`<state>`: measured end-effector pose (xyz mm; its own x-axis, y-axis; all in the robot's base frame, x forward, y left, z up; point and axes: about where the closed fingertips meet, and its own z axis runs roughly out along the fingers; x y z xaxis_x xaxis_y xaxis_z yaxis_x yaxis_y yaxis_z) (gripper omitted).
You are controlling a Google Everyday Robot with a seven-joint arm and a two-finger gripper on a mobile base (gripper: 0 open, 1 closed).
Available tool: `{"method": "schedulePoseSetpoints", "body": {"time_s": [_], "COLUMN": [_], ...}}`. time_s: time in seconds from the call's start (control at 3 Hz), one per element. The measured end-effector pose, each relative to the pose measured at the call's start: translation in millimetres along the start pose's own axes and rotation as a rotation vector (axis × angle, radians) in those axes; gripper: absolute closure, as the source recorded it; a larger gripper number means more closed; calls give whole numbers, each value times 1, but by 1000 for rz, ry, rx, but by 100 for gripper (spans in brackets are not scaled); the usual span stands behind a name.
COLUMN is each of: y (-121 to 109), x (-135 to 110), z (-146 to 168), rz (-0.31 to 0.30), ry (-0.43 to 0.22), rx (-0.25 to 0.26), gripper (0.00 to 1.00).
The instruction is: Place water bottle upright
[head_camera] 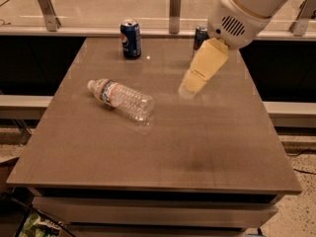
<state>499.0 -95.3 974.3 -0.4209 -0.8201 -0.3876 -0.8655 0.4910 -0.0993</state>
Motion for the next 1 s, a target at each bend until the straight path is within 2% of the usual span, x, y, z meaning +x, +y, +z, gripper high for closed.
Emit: {"method": "schedulePoseSetpoints", "body": {"time_s": [0.67, 1.0], "y": [-3, 4], "x": [-34, -49], "z": [11, 26], "rz": [-22, -45], "ry": [86, 113], "rx": [34, 31], "gripper": [0, 0]}}
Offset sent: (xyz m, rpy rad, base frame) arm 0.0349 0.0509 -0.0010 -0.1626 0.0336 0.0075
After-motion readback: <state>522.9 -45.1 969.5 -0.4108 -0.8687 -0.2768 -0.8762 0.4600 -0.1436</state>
